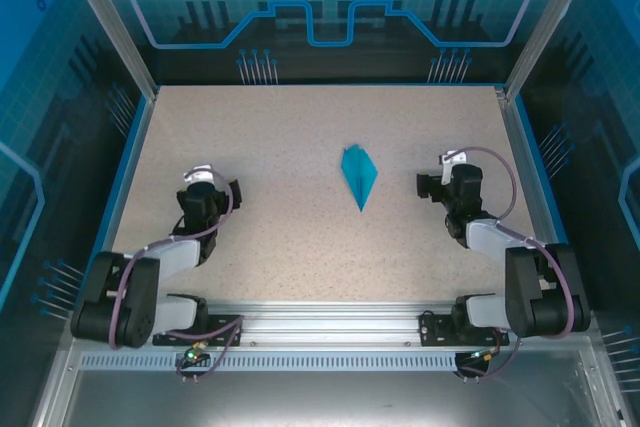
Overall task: Fold a paper plane with a square sheet of paper (fold left side to right side)
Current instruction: Reset both arms
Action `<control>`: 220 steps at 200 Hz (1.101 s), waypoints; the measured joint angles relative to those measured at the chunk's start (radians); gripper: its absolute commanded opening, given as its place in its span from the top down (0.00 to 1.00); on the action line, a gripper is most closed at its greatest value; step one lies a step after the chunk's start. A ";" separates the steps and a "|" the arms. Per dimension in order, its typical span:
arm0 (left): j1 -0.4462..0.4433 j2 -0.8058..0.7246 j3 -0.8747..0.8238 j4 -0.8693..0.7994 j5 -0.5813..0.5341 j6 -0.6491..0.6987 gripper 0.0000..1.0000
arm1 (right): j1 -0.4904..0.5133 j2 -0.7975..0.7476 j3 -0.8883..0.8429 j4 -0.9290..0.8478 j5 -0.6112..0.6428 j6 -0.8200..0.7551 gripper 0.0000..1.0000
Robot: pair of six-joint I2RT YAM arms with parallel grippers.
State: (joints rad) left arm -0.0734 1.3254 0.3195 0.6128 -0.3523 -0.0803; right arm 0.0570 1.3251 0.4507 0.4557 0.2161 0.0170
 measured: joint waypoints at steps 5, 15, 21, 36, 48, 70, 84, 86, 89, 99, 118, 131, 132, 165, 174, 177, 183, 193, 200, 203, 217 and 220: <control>0.000 0.021 0.005 0.027 0.012 0.006 0.02 | 0.000 0.000 -0.003 0.017 -0.010 0.000 0.01; 0.001 0.072 0.013 0.090 0.037 0.019 0.02 | 0.000 0.000 -0.016 0.057 -0.032 0.000 0.00; 0.003 0.106 0.016 0.129 0.052 0.029 0.02 | 0.000 0.003 -0.026 0.084 -0.044 0.001 0.00; 0.006 0.174 0.023 0.170 0.086 0.042 0.02 | 0.002 0.039 -0.038 0.153 -0.064 0.000 0.00; 0.009 0.194 0.031 0.171 0.109 0.055 0.02 | 0.005 0.094 -0.039 0.203 -0.072 -0.003 0.01; 0.023 0.197 0.051 0.174 0.140 0.058 0.01 | 0.008 0.177 -0.038 0.233 -0.095 -0.011 0.01; 0.031 0.197 0.061 0.180 0.149 0.057 0.02 | 0.008 0.182 -0.038 0.238 -0.105 -0.011 0.01; 0.032 0.197 0.063 0.180 0.151 0.057 0.01 | 0.008 0.182 -0.038 0.240 -0.105 -0.011 0.00; 0.032 0.197 0.064 0.180 0.152 0.057 0.02 | 0.008 0.182 -0.038 0.245 -0.106 -0.011 0.00; 0.032 0.197 0.065 0.182 0.156 0.057 0.01 | 0.008 0.182 -0.038 0.255 -0.113 -0.011 0.00; 0.032 0.197 0.065 0.182 0.165 0.057 0.01 | 0.008 0.182 -0.038 0.267 -0.120 -0.011 0.01; 0.032 0.197 0.065 0.182 0.167 0.057 0.01 | 0.008 0.182 -0.038 0.270 -0.120 -0.011 0.00; 0.032 0.197 0.065 0.182 0.167 0.057 0.01 | 0.008 0.182 -0.038 0.270 -0.120 -0.011 0.00; 0.032 0.197 0.065 0.182 0.167 0.057 0.02 | 0.008 0.182 -0.037 0.271 -0.120 -0.014 0.01; 0.032 0.197 0.065 0.182 0.167 0.057 0.01 | 0.008 0.182 -0.037 0.271 -0.120 -0.015 0.01; 0.032 0.197 0.065 0.182 0.167 0.057 0.02 | 0.008 0.182 -0.037 0.271 -0.120 -0.015 0.00; 0.032 0.197 0.065 0.182 0.167 0.057 0.01 | 0.008 0.182 -0.037 0.271 -0.120 -0.015 0.00; 0.032 0.197 0.065 0.182 0.167 0.057 0.01 | 0.008 0.182 -0.037 0.271 -0.120 -0.015 0.00; 0.032 0.197 0.065 0.182 0.167 0.057 0.02 | 0.008 0.182 -0.037 0.271 -0.120 -0.015 0.00; 0.032 0.197 0.065 0.182 0.167 0.057 0.02 | 0.008 0.182 -0.037 0.271 -0.120 -0.015 0.00; 0.032 0.197 0.065 0.182 0.167 0.057 0.02 | 0.008 0.182 -0.037 0.271 -0.120 -0.015 0.00; 0.032 0.197 0.065 0.182 0.167 0.057 0.01 | 0.008 0.182 -0.037 0.271 -0.120 -0.015 0.01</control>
